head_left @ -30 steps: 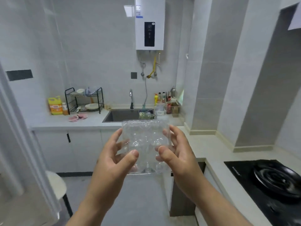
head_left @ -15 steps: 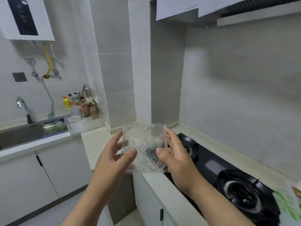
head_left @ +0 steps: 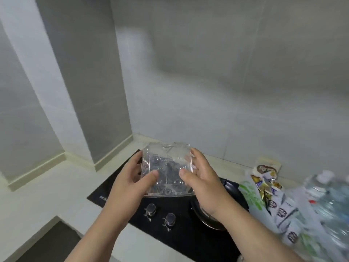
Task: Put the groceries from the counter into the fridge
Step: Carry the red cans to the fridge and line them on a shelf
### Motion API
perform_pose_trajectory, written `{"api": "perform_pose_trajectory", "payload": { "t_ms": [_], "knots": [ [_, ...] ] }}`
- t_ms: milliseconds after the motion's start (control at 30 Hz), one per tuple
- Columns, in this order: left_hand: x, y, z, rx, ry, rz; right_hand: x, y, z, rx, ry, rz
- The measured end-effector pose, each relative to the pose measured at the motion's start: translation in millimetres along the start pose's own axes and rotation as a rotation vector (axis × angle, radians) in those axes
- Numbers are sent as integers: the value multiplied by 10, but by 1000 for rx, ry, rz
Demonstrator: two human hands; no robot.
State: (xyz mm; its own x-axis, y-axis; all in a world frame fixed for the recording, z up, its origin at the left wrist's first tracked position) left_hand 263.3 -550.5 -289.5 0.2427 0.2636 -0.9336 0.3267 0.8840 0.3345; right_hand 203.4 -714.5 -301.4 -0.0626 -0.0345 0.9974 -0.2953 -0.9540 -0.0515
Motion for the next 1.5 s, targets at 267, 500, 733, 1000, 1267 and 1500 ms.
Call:
{"api": "perform_pose_trajectory", "payload": {
  "t_ms": [267, 500, 733, 1000, 1267, 1500],
  "knots": [
    [380, -635, 728, 297, 24, -51, -343, 578, 286, -237, -141, -115],
    [635, -1571, 646, 549, 79, -39, -700, 1261, -206, -439, -267, -135],
    [828, -2319, 119, 669, 156, 20, -1091, 1821, -989, -557, -411, -134],
    [1335, -2586, -457, 598, 273, 125, -1819, 1865, -1394, -532, -550, -245],
    [1665, -2453, -527, 557, 265, 158, -2077, 1521, -1348, -458, -425, -297],
    [1880, -2423, -557, 617, 246, 163, -2309, 1335, -1224, -409, -398, -337]
  ]
}}
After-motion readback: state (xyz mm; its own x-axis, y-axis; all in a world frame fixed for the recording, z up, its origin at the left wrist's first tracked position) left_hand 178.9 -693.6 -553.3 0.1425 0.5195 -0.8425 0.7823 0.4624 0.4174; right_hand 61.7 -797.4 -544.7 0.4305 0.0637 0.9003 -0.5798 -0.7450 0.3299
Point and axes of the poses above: each hand's wrist, its own z-axis towards the middle knuckle, its own y-axis out of the back of the hand, x = y × z, the point moved 9 cm from there along z, towards the middle knuckle, and after that the axes turned 14 degrees about z, right-handed, at the moved point
